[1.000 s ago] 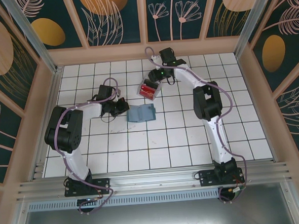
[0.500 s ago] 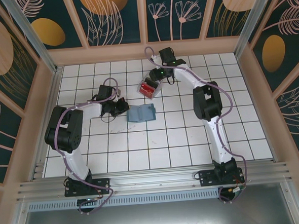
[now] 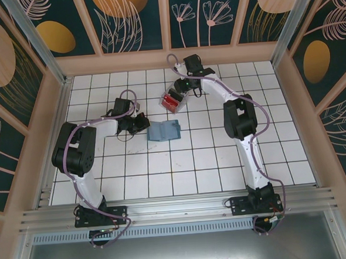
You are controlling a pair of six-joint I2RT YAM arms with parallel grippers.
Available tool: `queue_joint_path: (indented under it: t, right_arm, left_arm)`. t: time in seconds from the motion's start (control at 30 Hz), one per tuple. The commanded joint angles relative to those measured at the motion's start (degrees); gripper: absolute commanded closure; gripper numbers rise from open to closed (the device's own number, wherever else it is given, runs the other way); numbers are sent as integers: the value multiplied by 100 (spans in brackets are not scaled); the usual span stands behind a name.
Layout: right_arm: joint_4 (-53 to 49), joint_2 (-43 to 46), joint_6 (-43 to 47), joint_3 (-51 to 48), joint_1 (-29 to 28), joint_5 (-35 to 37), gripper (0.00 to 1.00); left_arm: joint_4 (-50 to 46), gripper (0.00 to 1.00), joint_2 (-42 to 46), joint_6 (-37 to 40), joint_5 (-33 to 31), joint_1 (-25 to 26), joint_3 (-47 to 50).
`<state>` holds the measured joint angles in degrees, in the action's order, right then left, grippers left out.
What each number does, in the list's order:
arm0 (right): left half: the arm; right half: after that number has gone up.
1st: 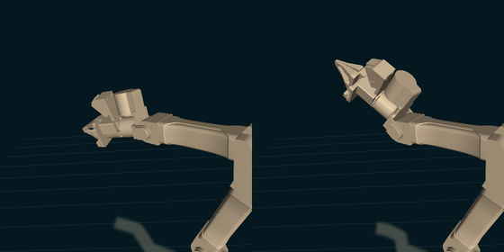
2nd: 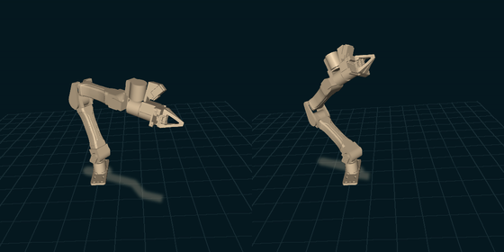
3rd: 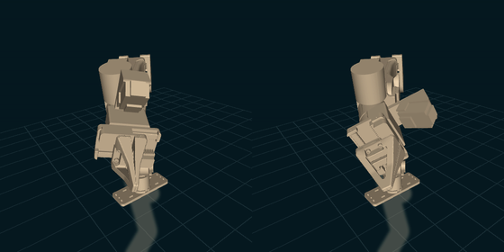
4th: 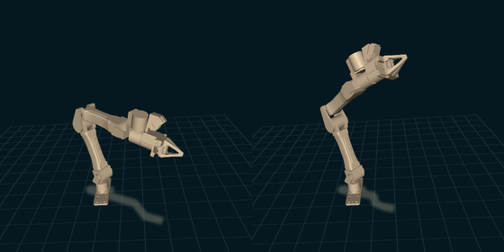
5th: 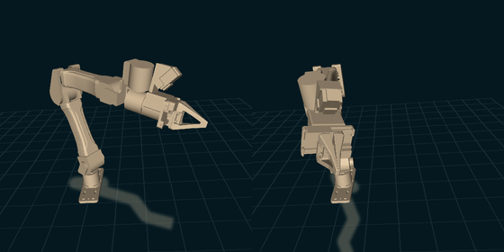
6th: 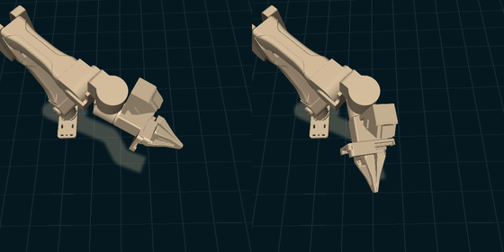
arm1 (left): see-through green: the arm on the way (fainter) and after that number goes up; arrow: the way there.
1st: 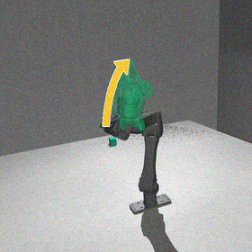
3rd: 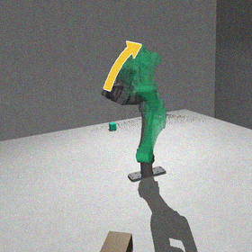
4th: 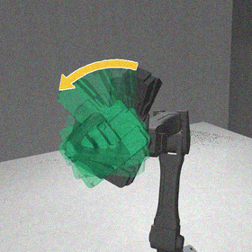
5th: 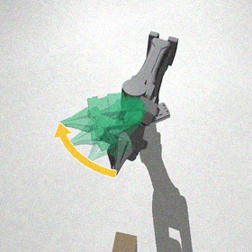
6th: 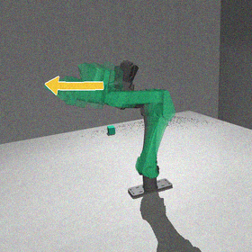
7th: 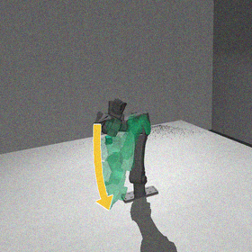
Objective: Put the credit cards into the card holder
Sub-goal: Pick up the credit card from the storage box.
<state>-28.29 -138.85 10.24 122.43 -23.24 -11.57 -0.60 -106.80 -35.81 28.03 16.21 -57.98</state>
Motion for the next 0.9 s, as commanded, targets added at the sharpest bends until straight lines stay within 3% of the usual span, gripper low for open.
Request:
queue_joint_path:
  t: [0.0, 0.33, 0.6, 0.87]
  right_arm:
    - [0, 384, 101, 123, 4, 191, 68]
    - [-61, 436, 163, 195, -8, 166, 70]
    - [-175, 306, 147, 274, 13, -46, 99]
    - [-168, 375, 138, 280, 11, -154, 100]
  left_arm:
    - [68, 100, -123, -52, 62, 44, -141]
    - [78, 100, -98, -57, 58, 49, -103]
    - [78, 100, -89, -64, 60, 47, -86]
    - [86, 100, -97, -65, 51, 46, -74]
